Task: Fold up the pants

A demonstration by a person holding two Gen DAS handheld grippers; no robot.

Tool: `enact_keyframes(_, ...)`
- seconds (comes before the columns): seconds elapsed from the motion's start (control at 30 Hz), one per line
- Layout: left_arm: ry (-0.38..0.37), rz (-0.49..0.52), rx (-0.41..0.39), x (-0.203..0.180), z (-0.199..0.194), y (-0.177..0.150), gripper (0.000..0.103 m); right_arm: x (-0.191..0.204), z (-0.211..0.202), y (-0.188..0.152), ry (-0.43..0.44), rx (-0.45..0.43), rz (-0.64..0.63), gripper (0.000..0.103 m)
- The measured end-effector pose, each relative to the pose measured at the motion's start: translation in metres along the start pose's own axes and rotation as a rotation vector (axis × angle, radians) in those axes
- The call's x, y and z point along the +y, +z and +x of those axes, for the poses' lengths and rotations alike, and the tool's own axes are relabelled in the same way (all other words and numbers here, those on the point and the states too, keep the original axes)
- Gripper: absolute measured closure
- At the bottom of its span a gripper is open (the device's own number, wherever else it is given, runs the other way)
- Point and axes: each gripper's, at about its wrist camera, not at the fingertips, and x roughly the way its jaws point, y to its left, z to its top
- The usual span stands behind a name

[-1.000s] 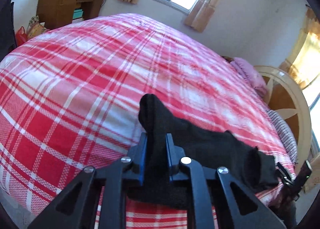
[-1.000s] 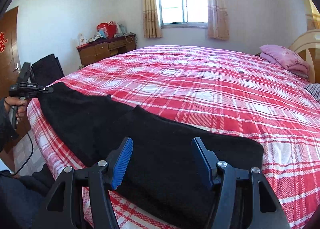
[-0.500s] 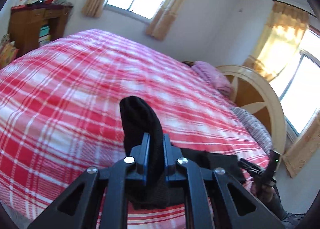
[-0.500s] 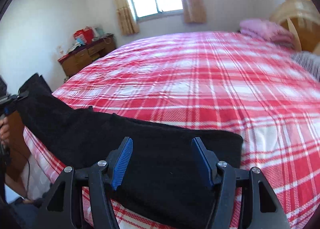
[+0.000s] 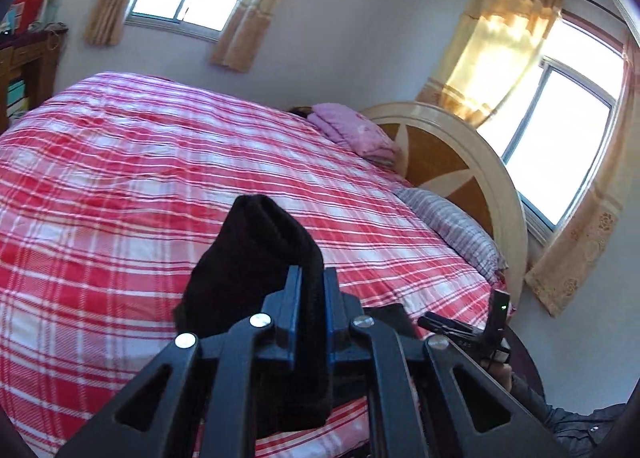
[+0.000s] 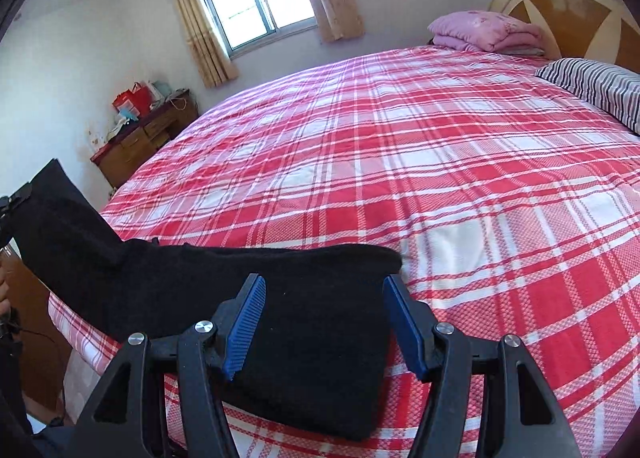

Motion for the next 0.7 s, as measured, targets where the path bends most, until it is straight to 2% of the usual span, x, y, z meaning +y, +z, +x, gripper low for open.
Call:
enact_keyframes(0.23, -0.076, 0.090, 0.095, -0.054, 0.046, 0.009, 0.093, -0.020, -0.001, 0.004, -0.031, -0.023, 0.051, 0.040)
enact_keyframes(0.4, -0.096, 0.148, 0.171, -0.088, 0.085, 0.004, 0.093, -0.039, -0.004, 0.008, -0.048, -0.048, 0.121, 0.040)
enact_keyframes(0.57, -0.107, 0.182, 0.244, -0.110, 0.126, -0.009, 0.093, -0.052, -0.008, 0.011, -0.074, -0.078, 0.167, 0.040)
enact_keyframes(0.7, -0.090, 0.226, 0.319, -0.126, 0.164, -0.034, 0.093, -0.061, -0.007, 0.011, -0.092, -0.086, 0.196, 0.040)
